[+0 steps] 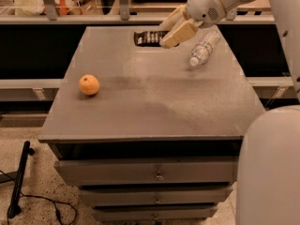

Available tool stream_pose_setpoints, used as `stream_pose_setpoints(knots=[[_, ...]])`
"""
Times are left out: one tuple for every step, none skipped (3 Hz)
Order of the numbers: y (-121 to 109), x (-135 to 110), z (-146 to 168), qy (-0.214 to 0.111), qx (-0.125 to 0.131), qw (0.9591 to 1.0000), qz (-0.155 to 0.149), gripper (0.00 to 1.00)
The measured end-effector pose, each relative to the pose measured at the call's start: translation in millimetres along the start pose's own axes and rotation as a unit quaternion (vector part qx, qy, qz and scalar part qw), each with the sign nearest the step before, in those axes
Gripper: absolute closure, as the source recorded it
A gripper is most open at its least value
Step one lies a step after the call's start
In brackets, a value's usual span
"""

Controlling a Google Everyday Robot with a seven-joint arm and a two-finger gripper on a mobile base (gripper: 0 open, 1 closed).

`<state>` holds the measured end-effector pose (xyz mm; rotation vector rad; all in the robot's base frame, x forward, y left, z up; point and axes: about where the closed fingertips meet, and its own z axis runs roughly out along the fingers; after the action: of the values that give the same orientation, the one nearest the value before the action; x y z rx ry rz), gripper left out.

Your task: Move rxbar chocolate near orange

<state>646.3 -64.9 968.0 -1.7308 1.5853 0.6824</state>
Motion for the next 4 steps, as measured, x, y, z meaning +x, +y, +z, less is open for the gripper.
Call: stream_pose_setpoints(knots=[[0.1, 26.0, 6.4, 0.017, 0.031, 0.9987, 0.038, 1.0], [11.1, 56.2, 27.2, 0.049, 0.036, 0.9967, 0.053, 1.0], [30.2, 68.4, 41.3, 0.068, 0.032, 0.9959, 0.049, 1.0], [73.1, 63.3, 64.6, 0.092, 0.021, 0.9949, 0.034, 1.0]])
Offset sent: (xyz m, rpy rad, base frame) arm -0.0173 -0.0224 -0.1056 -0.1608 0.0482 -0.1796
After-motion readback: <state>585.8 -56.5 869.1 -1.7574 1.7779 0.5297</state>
